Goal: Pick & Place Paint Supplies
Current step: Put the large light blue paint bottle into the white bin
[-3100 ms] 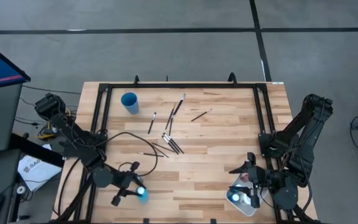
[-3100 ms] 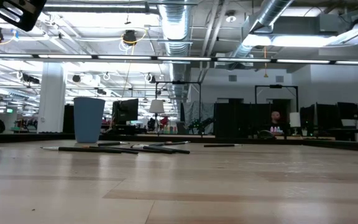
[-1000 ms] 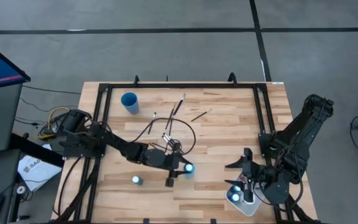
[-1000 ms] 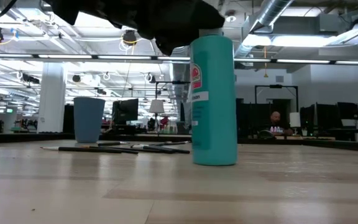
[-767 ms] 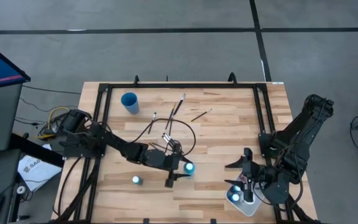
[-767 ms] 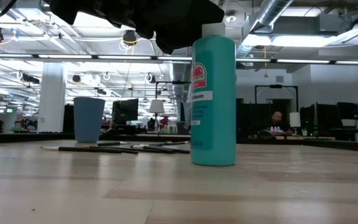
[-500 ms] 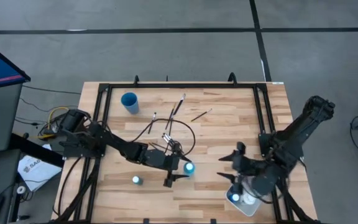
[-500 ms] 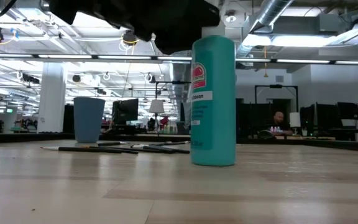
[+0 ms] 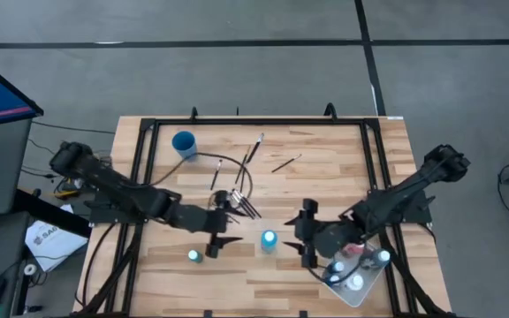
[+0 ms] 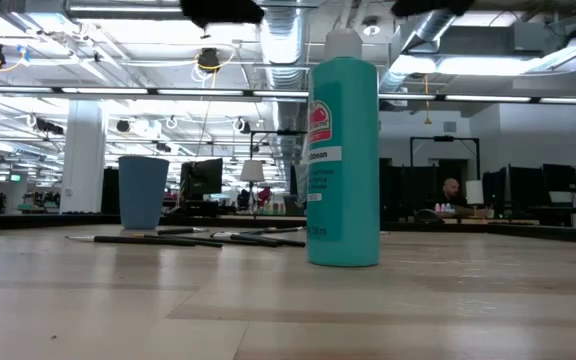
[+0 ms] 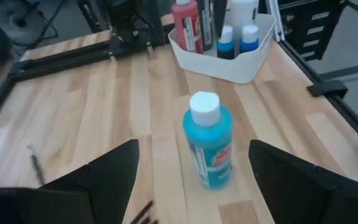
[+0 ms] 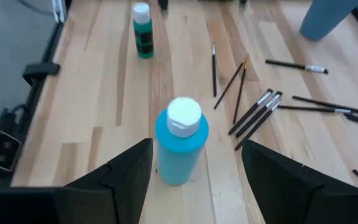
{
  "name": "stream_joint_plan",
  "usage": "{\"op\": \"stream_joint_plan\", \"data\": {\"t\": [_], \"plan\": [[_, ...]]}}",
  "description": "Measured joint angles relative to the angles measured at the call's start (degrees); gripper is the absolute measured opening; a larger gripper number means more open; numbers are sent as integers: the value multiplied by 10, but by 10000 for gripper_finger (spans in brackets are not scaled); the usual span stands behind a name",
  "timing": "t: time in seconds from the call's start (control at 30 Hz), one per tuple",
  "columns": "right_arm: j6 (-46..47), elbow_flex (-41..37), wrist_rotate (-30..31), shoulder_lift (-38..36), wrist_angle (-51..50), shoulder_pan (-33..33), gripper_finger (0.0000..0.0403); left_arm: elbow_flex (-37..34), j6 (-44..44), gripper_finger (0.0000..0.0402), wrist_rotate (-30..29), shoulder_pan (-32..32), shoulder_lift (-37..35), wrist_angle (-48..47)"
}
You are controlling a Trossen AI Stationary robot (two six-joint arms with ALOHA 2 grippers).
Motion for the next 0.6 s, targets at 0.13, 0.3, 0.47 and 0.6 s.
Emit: {"op": "stream_joint_plan", "data": {"t": [0.13,0.3,0.47,0.6], "plan": [[-29,0,-27,17,30,-18,241,0,-22,298,-20,-24,-53,-43],[-59,0,-38,21,55,-34,241,0,-31,298,-61,-54,-97,-78],[-67,0,-48,21,58,-52,241,0,-31,298,-93,-76,-131,-111],[-67,1,-72,28,64,-62,241,0,-31,298,-105,-87,-157,-116]]}}
